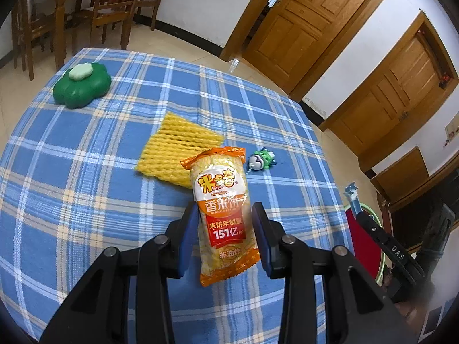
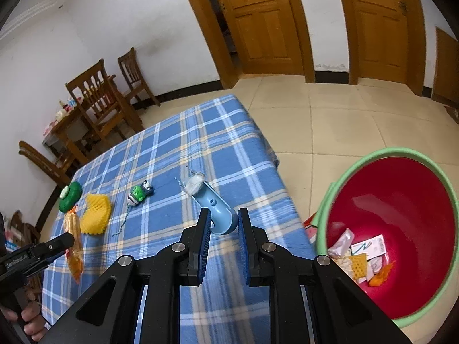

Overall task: Collect trash
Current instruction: 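Carry the snack bag and blue toy piece over the red bin with both grippers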

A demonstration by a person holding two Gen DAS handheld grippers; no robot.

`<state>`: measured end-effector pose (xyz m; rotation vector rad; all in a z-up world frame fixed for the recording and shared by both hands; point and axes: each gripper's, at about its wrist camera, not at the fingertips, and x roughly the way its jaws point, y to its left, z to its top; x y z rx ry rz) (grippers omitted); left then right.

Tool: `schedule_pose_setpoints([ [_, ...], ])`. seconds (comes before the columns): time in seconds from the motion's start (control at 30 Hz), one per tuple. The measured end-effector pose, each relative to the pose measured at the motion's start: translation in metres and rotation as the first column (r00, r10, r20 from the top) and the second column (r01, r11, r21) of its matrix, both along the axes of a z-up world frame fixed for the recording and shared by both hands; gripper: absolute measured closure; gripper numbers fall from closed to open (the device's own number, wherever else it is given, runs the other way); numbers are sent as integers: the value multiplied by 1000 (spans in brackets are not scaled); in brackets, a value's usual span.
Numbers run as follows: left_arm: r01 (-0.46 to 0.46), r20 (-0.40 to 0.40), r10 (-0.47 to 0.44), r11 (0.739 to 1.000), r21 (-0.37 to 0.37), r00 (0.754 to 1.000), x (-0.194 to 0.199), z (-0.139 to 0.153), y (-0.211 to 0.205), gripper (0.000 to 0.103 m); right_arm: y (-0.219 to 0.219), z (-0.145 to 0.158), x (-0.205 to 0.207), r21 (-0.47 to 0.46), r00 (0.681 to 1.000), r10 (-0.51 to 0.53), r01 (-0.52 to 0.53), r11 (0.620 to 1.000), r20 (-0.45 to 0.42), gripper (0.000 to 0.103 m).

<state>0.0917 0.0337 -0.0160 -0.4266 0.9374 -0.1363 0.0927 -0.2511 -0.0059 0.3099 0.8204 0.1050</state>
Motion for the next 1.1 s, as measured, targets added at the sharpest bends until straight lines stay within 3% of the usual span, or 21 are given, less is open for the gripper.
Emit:
schedule_pose_setpoints([
  [0.63, 122, 58, -125, 991, 55, 990, -12, 31, -64, 65, -78, 13, -61, 25, 985, -167, 166, 986, 39, 84],
  [1.1, 276, 59, -282, 957, 94, 958, -12, 39, -139, 65, -126, 5, -93, 58, 961, -277, 275, 960, 28, 84],
])
